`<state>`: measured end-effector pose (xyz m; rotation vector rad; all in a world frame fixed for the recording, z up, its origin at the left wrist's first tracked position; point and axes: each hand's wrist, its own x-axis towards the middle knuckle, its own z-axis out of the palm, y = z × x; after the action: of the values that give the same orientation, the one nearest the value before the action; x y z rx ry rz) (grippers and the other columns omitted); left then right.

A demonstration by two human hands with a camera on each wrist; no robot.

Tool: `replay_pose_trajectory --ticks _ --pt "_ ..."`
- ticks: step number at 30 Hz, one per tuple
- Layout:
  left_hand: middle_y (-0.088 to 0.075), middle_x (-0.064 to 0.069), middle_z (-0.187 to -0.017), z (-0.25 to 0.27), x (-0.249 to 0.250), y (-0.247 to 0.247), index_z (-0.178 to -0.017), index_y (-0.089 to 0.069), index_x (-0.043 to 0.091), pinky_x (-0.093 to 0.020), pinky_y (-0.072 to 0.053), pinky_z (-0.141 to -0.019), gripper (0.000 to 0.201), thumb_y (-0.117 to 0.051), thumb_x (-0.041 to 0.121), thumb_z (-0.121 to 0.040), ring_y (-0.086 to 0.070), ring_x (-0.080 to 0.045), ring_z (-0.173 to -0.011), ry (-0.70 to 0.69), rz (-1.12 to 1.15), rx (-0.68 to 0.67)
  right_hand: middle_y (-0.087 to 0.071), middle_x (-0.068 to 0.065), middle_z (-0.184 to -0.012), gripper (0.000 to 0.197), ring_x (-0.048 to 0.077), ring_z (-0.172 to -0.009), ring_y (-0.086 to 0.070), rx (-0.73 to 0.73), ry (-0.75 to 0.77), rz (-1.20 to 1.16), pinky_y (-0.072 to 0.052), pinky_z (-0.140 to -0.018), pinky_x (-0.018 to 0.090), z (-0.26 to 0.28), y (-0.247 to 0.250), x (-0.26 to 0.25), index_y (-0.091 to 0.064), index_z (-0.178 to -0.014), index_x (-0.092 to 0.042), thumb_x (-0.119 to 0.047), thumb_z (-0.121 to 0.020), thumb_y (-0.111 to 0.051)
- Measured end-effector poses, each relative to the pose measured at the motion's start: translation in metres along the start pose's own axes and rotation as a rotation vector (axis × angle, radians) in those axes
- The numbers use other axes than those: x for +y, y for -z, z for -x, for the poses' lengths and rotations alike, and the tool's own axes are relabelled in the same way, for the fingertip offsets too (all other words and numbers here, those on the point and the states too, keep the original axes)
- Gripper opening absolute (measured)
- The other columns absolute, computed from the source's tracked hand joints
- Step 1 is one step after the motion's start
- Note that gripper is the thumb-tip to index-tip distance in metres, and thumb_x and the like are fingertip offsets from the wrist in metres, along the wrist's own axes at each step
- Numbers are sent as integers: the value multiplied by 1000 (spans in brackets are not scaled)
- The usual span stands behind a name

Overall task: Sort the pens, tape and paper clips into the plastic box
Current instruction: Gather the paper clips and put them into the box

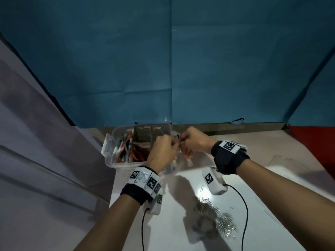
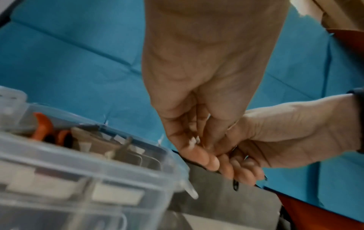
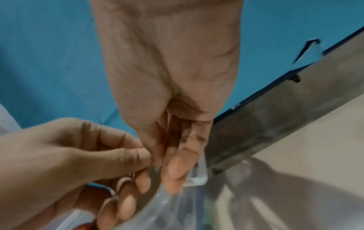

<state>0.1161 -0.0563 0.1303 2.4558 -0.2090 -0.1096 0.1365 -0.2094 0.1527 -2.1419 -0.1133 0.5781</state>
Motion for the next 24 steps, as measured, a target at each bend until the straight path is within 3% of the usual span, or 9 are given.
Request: replay_pose_trajectory --ticks 4,7,9,11,14,19,22,24 --pt "-74 -5 -82 30 7 -51 -104 -71 12 -36 -63 -69 14 -61 19 -97 -73 -13 -71 11 19 -309 -68 21 -76 20 28 -61 -67 -172 -93 136 -59 -58 33 26 2 58 -66 -81 -3 4 -92 -51" --pt "-71 -8 -114 54 -5 -92 -123 -66 11 -30 -56 -78 31 -64 24 -95 -70 -18 -95 -9 -73 -501 -72 18 -92 14 32 -81 -72 -245 -146 286 -56 -60 27 42 -13 113 -72 -97 -2 -6 -92 -59" --pt "-60 -10 -131 67 -20 -120 -130 -60 9 -35 -48 -95 40 -61 27 -94 -60 -24 -116 -2 -185 -504 -69 11 -113 27 28 -105 -66 -197 -122 450 -51 -78 28 51 -27 151 -68 -117 -6 -15 -92 -60" --pt "-49 -10 -133 83 -36 -145 -126 -55 8 -39 -45 -99 38 -59 29 -95 -48 -31 -124 35 -299 -469 -61 7 -122 32 26 -115 -57 -90 -94 531 -45 -91 30 61 -45 180 -64 -121 -13 -24 -94 -54" --pt "-40 -7 -134 109 -41 -170 -124 -50 11 -42 -49 -94 34 -57 28 -96 -40 -28 -120 20 -381 -361 -51 5 -110 19 25 -108 -48 -45 -2 613 -46 -87 34 76 -68 207 -65 -105 -17 -20 -91 -52" --pt "-44 -7 -123 138 -33 -183 -112 -57 10 -43 -48 -91 20 -51 15 -94 -42 -28 -111 -54 -252 -375 -53 8 -106 25 26 -98 -51 -194 153 642 -47 -85 38 102 -74 217 -65 -107 -11 -14 -87 -51" --pt "-47 -7 -121 146 -45 -175 -117 -60 12 -44 -47 -94 25 -56 20 -94 -47 -28 -111 -15 -176 -348 -54 4 -91 26 25 -85 -55 -164 105 524 -45 -79 35 116 -53 220 -64 -97 -10 -30 -90 -49" --pt "-45 -5 -123 154 -56 -166 -127 -57 15 -39 -46 -95 39 -66 28 -91 -48 -24 -110 11 -158 -347 -55 5 -102 37 19 -87 -51 -222 70 553 -43 -81 32 126 -37 230 -59 -114 -14 -39 -87 -60"
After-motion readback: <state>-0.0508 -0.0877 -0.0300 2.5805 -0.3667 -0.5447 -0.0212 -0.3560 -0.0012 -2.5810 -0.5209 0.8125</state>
